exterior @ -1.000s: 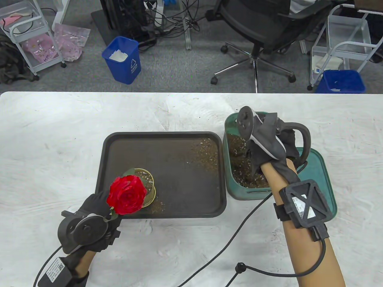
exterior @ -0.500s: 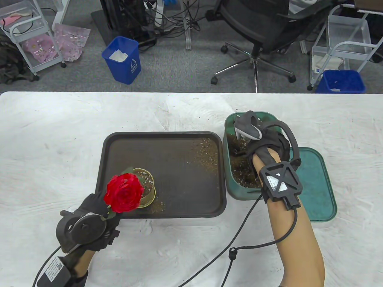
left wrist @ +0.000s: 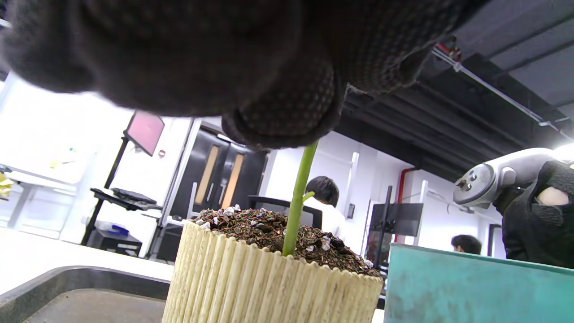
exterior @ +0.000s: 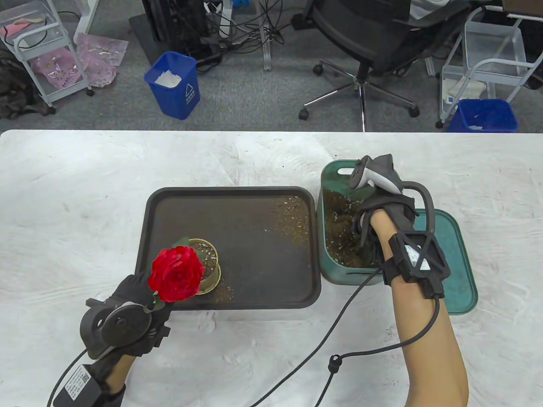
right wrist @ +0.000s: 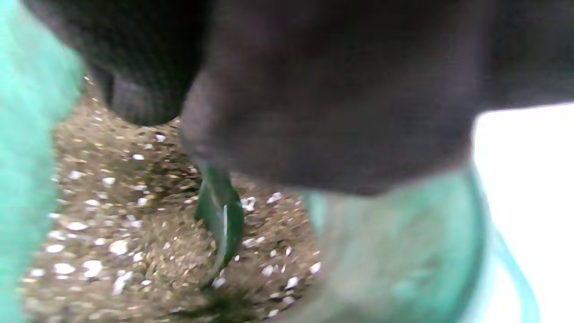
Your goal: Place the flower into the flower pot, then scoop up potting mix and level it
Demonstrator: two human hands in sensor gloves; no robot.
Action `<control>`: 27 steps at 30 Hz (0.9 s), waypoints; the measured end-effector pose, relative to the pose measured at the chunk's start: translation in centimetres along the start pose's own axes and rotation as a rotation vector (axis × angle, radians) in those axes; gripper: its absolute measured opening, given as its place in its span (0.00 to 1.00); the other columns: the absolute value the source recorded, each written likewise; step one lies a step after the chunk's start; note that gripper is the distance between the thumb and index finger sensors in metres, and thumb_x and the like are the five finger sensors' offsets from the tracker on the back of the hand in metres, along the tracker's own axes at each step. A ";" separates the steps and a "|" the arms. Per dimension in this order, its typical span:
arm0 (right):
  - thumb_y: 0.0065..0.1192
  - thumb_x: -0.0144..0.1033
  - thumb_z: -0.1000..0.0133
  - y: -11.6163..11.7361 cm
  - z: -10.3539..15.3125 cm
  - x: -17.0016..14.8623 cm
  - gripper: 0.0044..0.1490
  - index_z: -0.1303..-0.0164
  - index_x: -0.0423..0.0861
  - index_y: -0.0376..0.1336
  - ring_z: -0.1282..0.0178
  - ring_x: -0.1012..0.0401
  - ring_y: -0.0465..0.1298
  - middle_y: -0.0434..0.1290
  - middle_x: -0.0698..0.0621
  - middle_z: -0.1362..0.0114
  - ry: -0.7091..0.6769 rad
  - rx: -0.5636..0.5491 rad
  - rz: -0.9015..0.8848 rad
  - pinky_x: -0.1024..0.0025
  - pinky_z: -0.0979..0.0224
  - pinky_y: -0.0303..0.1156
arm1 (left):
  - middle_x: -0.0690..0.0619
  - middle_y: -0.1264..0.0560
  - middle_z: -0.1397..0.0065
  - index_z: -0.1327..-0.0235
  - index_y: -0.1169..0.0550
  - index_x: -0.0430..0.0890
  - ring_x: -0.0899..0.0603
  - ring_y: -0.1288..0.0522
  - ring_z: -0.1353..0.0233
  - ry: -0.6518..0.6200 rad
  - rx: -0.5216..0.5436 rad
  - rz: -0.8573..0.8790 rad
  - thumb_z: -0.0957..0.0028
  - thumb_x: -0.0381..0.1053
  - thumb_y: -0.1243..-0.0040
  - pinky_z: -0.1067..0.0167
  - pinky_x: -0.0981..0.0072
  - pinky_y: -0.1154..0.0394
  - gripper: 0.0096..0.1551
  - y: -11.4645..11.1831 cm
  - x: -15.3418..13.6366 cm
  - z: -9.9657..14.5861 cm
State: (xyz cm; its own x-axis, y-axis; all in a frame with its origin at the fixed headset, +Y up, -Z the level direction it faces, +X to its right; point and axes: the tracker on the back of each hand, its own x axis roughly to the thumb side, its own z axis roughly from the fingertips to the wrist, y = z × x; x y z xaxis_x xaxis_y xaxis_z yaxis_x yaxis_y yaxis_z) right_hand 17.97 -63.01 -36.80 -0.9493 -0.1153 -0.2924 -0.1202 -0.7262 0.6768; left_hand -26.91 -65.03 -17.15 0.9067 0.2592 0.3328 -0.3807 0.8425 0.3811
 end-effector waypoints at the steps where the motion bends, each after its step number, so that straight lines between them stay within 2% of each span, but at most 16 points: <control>1: 0.67 0.45 0.57 0.1 -0.1 -0.2 0.30 0.54 0.38 0.77 0.86 0.59 0.86 0.86 0.48 0.69 -0.005 0.007 -0.038 0.63 0.84 0.84 | 0.52 0.12 0.64 0.55 0.13 0.48 0.50 0.14 0.77 -0.001 0.000 -0.001 0.56 0.59 0.37 0.66 0.57 0.15 0.24 0.0 0.0 0.0; 11: 0.65 0.45 0.55 1.4 -0.9 -2.4 0.32 0.53 0.34 0.75 0.86 0.60 0.86 0.86 0.46 0.69 -0.078 0.082 -0.352 0.66 0.86 0.85 | 0.52 0.12 0.64 0.55 0.13 0.48 0.50 0.14 0.77 -0.006 -0.001 -0.003 0.57 0.59 0.37 0.66 0.57 0.15 0.24 -0.1 0.1 0.0; 16: 0.63 0.44 0.53 2.5 -1.8 -3.0 0.32 0.50 0.33 0.72 0.83 0.60 0.86 0.85 0.46 0.66 -0.120 0.151 -0.514 0.66 0.83 0.85 | 0.52 0.12 0.64 0.55 0.13 0.48 0.50 0.14 0.77 -0.012 -0.002 -0.005 0.57 0.59 0.37 0.66 0.57 0.15 0.24 -0.1 0.2 0.0; 27: 0.63 0.44 0.52 3.6 -2.5 -4.4 0.33 0.48 0.32 0.71 0.82 0.60 0.87 0.84 0.45 0.64 -0.154 0.146 -0.736 0.66 0.82 0.86 | 0.52 0.12 0.64 0.55 0.13 0.48 0.50 0.14 0.77 -0.006 0.001 -0.002 0.56 0.59 0.37 0.66 0.57 0.15 0.24 -0.1 0.2 0.1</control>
State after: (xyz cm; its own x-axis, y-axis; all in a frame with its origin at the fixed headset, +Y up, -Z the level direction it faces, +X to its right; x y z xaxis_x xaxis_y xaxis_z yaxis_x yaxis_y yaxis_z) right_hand 22.44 -66.81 -34.74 -0.6385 0.4672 -0.6116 -0.7639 -0.4815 0.4297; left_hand -26.68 -65.13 -17.08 0.9062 0.2549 0.3375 -0.3794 0.8426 0.3823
